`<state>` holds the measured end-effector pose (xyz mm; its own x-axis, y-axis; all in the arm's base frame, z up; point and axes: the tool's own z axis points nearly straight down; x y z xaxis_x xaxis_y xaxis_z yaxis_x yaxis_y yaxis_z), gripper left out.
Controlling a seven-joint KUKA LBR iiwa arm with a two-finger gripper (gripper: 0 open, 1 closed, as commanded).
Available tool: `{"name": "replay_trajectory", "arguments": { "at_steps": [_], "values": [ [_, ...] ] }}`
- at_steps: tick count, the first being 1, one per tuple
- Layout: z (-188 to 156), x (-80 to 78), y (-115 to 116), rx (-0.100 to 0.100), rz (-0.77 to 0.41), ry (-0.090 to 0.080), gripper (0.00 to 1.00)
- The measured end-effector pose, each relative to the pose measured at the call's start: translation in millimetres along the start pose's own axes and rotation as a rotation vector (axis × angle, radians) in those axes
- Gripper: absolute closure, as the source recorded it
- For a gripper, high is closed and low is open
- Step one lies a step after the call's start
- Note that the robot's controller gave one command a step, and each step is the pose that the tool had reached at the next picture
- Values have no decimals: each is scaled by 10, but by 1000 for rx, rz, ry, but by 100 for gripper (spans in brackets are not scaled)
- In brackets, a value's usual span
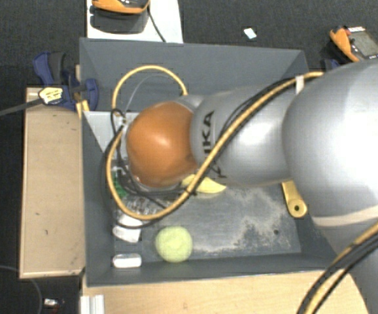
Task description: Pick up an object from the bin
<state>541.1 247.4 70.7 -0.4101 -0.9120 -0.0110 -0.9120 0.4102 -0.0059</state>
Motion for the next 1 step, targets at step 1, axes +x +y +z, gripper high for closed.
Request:
{"name": "replay_trajectory", "arguments": {
  "at_steps": [1],
  "values": [
    [-378, 4, 10, -3, 4, 2, 100]
  ]
}}
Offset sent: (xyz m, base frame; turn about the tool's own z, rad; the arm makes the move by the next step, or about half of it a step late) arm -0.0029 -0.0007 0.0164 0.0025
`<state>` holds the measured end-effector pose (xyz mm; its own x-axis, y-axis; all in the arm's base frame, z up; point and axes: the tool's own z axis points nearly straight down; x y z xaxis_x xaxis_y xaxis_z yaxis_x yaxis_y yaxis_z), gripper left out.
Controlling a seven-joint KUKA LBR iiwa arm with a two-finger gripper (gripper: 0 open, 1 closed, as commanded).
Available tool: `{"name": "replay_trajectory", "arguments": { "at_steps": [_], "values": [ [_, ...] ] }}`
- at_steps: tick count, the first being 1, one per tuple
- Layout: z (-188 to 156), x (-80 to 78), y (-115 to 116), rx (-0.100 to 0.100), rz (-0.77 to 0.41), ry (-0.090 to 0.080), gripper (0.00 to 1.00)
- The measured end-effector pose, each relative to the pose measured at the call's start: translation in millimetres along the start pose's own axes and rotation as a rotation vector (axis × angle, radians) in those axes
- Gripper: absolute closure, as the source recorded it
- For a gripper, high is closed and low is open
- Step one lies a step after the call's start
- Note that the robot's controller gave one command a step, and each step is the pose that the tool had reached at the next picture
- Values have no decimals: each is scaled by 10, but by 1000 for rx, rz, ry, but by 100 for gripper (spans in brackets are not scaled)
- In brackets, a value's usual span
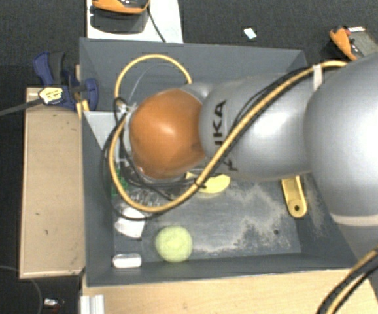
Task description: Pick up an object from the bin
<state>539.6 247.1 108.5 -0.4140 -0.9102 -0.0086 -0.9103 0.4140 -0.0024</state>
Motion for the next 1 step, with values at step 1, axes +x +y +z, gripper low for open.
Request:
{"name": "replay_trajectory", "arguments": {
  "at_steps": [1],
  "values": [
    [-270, -19, -17, 6, 1, -7, 100]
  ]
}}
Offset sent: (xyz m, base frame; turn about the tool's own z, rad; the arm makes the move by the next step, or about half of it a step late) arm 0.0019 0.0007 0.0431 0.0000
